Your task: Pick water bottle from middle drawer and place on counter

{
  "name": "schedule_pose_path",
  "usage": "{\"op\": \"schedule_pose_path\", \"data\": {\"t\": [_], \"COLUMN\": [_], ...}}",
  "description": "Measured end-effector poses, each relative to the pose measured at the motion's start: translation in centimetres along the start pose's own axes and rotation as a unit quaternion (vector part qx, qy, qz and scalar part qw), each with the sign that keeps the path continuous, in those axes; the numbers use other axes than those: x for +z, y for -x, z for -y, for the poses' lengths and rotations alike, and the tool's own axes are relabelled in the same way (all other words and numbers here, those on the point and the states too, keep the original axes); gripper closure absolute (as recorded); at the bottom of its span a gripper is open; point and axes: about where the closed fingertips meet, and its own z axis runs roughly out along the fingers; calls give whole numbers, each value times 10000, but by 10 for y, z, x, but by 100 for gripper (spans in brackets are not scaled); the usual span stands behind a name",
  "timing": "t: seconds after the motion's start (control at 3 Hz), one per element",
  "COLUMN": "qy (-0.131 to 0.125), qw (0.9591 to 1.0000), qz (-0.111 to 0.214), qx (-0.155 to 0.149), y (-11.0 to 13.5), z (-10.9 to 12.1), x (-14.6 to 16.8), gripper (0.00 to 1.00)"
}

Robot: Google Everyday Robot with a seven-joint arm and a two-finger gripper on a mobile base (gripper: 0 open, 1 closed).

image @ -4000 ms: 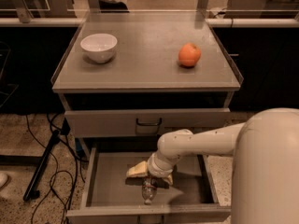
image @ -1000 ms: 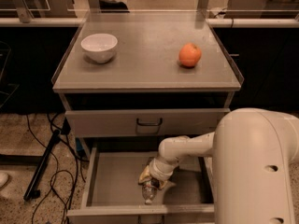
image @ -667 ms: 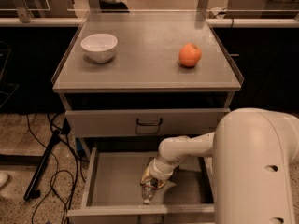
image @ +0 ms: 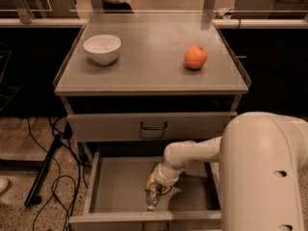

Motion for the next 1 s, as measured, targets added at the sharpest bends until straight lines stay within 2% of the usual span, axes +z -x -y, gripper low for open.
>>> {"op": "schedule_pose_path", "data": {"t": [0.33,0.67,1.0], "qy": [10,66,69], "qw": [10000,9999,9991], "qz": [-2,89,325], "qx": [-54,-110,-257], "y": [-2,-10,-20], "z": [0,5,11], "x": [-6,-28,-80], "gripper": [100,100,100]}}
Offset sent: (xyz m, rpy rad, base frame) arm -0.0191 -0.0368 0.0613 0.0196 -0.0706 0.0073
